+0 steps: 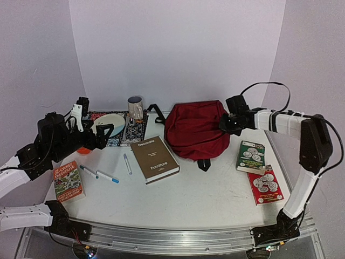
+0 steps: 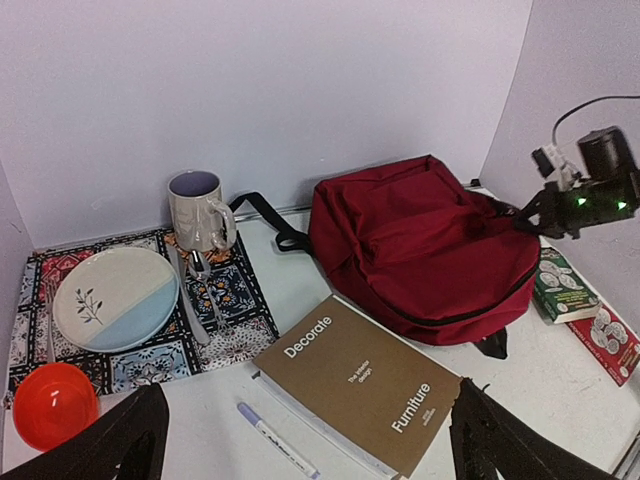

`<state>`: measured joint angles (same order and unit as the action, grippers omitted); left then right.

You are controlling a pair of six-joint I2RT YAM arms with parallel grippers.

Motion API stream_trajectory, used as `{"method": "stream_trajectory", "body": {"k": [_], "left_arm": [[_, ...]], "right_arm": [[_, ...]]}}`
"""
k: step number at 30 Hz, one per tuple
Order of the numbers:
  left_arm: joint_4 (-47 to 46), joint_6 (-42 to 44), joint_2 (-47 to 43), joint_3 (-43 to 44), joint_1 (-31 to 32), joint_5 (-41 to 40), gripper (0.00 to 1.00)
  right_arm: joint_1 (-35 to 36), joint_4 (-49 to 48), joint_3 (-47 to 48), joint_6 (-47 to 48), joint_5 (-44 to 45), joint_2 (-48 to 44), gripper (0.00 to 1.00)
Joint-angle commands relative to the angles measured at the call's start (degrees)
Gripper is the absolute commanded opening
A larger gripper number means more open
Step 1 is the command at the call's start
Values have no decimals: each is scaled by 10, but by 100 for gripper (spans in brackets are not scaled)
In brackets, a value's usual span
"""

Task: Pack the student bag
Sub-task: Pick up the student bag from the center of the board, then set down the student bag at the center of the board.

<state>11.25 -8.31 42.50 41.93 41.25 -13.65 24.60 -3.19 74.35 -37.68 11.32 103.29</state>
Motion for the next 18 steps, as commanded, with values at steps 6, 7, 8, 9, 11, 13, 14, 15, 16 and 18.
{"method": "stream_trajectory", "body": {"k": [6, 7, 8, 9, 11, 13, 14, 15, 16, 18], "left_arm": [[14, -115, 89, 79, 1, 55, 99], [14, -125, 99, 79, 1, 65, 100], [14, -136, 110, 81, 1, 76, 99], [14, -146, 124, 85, 1, 85, 99], [15, -165, 154, 94, 1, 107, 99], [15, -183, 182, 102, 1, 137, 98], [14, -192, 197, 105, 1, 155, 98], [14, -198, 212, 108, 2, 168, 98], [14, -202, 224, 112, 2, 179, 97], [10, -212, 246, 116, 2, 195, 96]], "right_arm": [[6, 5, -65, 17, -36, -210, 0], [8, 5, -76, 18, -41, -226, 0], [10, 6, -86, 18, -49, -239, 0], [14, 6, -99, 18, -55, -255, 0], [22, 6, -125, 15, -64, -284, 0], [37, 5, -160, 6, -65, -313, 0], [48, 5, -179, -1, -63, -323, 0], [58, 5, -197, -8, -61, -333, 0], [67, 5, -216, -16, -60, -343, 0], [93, 2, -248, -29, -57, -358, 3]]}}
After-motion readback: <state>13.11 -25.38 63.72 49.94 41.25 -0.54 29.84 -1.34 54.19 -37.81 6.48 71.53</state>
